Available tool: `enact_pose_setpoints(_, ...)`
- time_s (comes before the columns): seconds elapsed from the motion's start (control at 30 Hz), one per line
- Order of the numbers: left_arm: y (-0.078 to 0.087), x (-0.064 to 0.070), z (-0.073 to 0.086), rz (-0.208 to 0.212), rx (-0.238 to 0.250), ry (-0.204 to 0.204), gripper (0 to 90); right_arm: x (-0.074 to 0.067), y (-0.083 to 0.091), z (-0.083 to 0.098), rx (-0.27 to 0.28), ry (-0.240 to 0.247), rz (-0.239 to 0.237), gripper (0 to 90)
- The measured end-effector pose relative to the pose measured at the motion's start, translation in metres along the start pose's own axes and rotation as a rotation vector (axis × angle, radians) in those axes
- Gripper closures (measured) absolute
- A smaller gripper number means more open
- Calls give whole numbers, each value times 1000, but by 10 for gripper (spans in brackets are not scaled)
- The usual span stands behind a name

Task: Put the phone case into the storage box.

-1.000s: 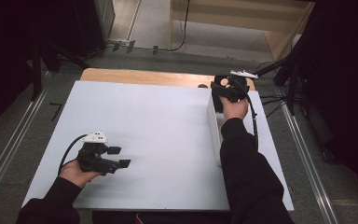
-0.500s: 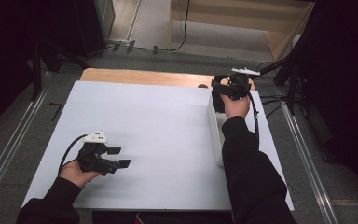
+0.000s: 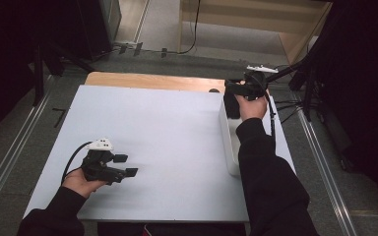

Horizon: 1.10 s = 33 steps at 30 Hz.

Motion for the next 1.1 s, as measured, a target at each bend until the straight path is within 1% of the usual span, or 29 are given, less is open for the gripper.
enact_pose_setpoints(0.07,0,0,0,0,0,2,281,-1,2,-3,6,10,6,0)
enact_pose_setpoints(0.17,0,0,0,-1,1,1,281,-5,6,-7,-3,-3,-13,0)
enact_pose_setpoints(0.23,0,0,0,0,-1,1,281,-6,7,-9,-10,2,-12,0)
enact_pose_setpoints(0.33,0,0,0,1,0,1,281,-10,12,-15,-3,3,-20,0)
enact_pose_setpoints(0.57,1,-1,0,2,5,7,281,-22,21,-23,-2,21,-58,0)
enact_pose_setpoints(0.63,1,-1,0,2,5,8,281,-27,23,-23,-4,24,-79,0)
enact_pose_setpoints(0.73,1,-1,0,0,6,11,282,-35,27,-23,-12,42,-109,0)
enact_pose_setpoints(0.8,1,-1,-1,1,7,9,281,-39,30,-23,-12,47,-120,0)
enact_pose_setpoints(0.87,0,-1,0,-1,4,10,281,-43,32,-22,-16,59,-148,0)
enact_pose_setpoints(0.9,0,-1,0,0,3,7,281,-48,35,-21,-20,64,-178,0)
enact_pose_setpoints(0.93,0,-1,0,1,3,7,281,-50,36,-20,-20,82,-187,0)
enact_pose_setpoints(0.97,0,-1,0,1,3,6,281,-52,37,-19,-20,106,-186,0)
enact_pose_setpoints(1.0,0,-1,0,0,2,7,281,-55,39,-17,-20,120,-181,0)
enact_pose_setpoints(1.03,0,-2,0,0,-2,6,281,-57,40,-16,-23,125,-182,0)
enact_pose_setpoints(1.1,0,-2,0,0,1,7,281,-63,43,-14,-25,137,-201,0)
Point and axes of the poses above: each handheld gripper's, and its own axes: y roughly backward along the jaws, z roughly out of its underside, x roughly to its right, the point moved 8 cm from there along -y, roughly forward along the jaws, and after that the axes turned 2 degrees about z, right-handed, at the moved point
